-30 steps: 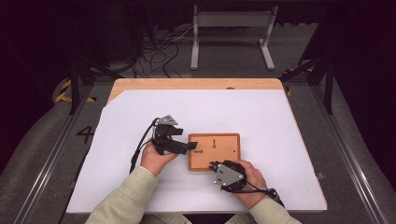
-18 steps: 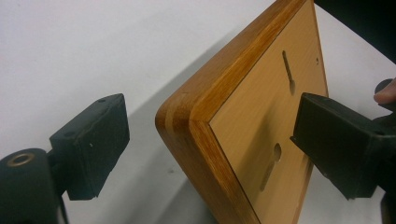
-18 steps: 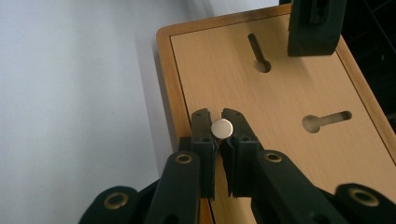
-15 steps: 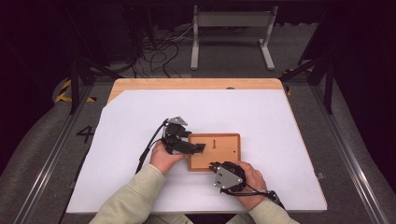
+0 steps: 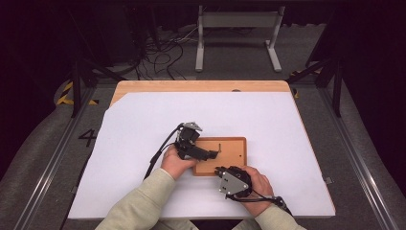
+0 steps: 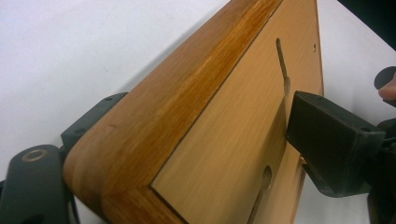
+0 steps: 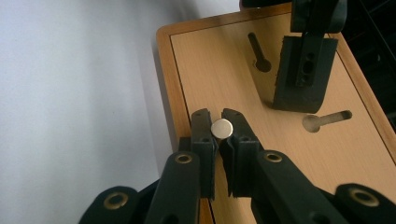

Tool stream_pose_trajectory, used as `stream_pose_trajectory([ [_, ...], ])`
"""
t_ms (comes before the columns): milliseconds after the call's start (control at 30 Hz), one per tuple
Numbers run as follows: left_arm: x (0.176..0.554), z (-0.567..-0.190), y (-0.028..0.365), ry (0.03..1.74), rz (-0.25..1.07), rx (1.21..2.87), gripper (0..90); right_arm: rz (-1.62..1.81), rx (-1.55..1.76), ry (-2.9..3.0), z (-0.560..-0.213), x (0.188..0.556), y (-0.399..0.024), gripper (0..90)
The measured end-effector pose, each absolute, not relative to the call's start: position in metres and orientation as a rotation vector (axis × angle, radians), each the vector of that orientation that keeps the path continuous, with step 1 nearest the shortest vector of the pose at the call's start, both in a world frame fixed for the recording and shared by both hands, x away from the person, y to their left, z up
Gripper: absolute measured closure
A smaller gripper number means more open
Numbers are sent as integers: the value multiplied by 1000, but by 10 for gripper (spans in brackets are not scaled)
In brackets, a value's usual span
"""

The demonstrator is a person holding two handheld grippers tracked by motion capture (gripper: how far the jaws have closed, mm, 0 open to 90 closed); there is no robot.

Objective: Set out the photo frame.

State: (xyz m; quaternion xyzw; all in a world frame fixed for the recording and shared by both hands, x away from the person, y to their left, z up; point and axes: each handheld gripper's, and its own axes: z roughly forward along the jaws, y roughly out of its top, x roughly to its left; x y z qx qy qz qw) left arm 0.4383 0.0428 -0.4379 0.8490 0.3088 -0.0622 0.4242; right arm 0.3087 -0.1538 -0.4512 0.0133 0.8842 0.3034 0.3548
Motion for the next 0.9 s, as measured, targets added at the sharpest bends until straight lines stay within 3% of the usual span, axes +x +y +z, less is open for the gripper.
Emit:
stream_pose_trajectory([
  [400,435,-434,47,756,-128,2120,238,828,106,2325,-448,309,-158,774],
  [533,432,-428,51,725,-119,2104,312,875,139,2340,-444,308,-161,686],
  [667,425,-422,54,680,-96,2100,357,1011,202,2346,-429,302,-170,598],
  [900,409,-408,58,572,-44,2115,443,1196,264,2284,-402,290,-195,588],
])
